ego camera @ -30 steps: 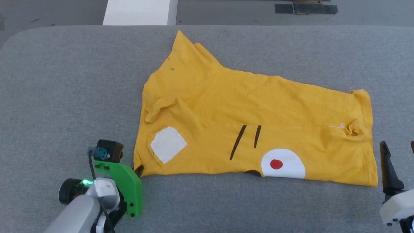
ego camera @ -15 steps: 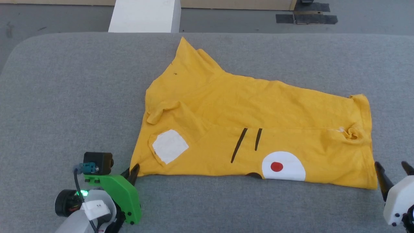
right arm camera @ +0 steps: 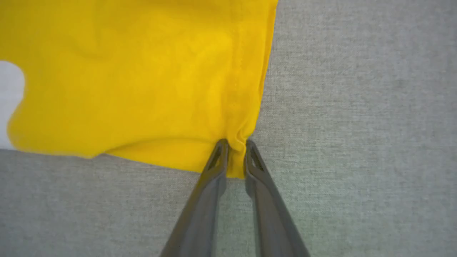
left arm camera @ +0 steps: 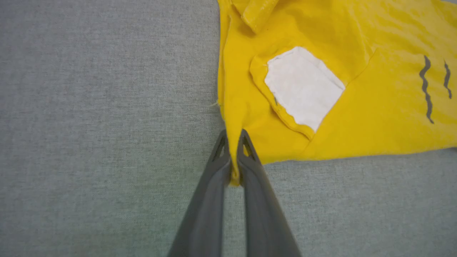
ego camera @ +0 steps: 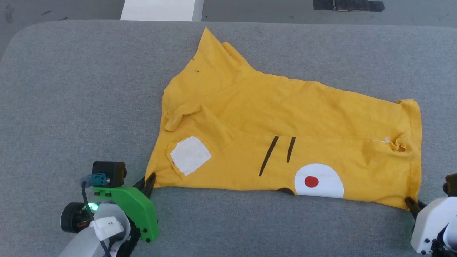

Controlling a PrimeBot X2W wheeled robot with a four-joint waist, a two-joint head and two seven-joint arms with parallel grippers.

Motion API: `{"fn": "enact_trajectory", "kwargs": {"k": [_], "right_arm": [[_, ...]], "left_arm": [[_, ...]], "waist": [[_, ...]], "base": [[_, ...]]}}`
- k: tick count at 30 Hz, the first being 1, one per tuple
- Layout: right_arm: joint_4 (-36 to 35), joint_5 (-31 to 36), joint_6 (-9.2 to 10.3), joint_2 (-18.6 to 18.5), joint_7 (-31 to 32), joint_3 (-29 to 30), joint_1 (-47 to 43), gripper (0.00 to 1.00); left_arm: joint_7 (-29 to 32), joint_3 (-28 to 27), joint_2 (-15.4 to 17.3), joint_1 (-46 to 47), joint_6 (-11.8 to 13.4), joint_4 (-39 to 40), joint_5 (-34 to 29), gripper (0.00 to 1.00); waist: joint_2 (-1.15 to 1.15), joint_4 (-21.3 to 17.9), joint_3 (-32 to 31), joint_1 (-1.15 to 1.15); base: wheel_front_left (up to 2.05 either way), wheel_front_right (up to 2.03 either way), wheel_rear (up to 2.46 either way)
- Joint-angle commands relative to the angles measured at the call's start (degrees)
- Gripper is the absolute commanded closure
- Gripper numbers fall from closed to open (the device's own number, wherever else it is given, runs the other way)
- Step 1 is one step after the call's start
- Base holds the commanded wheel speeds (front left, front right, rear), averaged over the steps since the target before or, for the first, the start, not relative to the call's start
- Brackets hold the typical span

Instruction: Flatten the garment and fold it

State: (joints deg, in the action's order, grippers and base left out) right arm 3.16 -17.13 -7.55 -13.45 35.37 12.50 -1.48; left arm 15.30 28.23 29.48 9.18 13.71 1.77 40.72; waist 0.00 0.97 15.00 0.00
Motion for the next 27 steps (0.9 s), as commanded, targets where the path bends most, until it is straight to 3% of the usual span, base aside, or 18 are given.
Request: {"fn": "enact_trajectory", "kwargs": {"k": [1,9,17,22,27], "right_arm": [[1.49,-0.42,0.06,0.27,0.40,-0.87,0.43,1.00],[-1.25,-2.97,0.06,-2.63,-2.05,0.03,3.02,1.00],[-9.93,-5.20,0.06,-5.15,3.90,3.43,-1.07,1.00],[-14.29,-6.40,0.06,-3.24,7.83,5.97,-7.04,1.00],[-15.64,-4.57,0.06,-0.82,8.58,7.09,-12.38,1.00]], "left_arm": [[-0.27,-0.45,0.47,0.78,0.48,0.21,-0.62,1.00],[-2.01,-3.05,1.27,-0.73,1.44,2.17,0.86,1.00],[2.95,-6.13,5.91,-9.05,5.01,11.92,5.01,1.00],[4.99,-7.33,8.05,-17.78,8.95,17.89,6.91,1.00],[3.52,-6.86,6.08,-24.37,10.82,19.83,8.53,1.00]], "waist": [[0.00,-0.16,-0.20,0.00],[0.00,-0.88,-3.27,0.00],[0.00,-0.83,-6.25,0.00],[0.00,-0.77,-6.68,0.00],[0.00,-0.44,-6.58,0.00]], "base": [[0.00,0.00,0.00],[0.00,0.00,0.00],[0.00,0.00,0.00],[0.00,0.00,0.00],[0.00,0.00,0.00]]}}
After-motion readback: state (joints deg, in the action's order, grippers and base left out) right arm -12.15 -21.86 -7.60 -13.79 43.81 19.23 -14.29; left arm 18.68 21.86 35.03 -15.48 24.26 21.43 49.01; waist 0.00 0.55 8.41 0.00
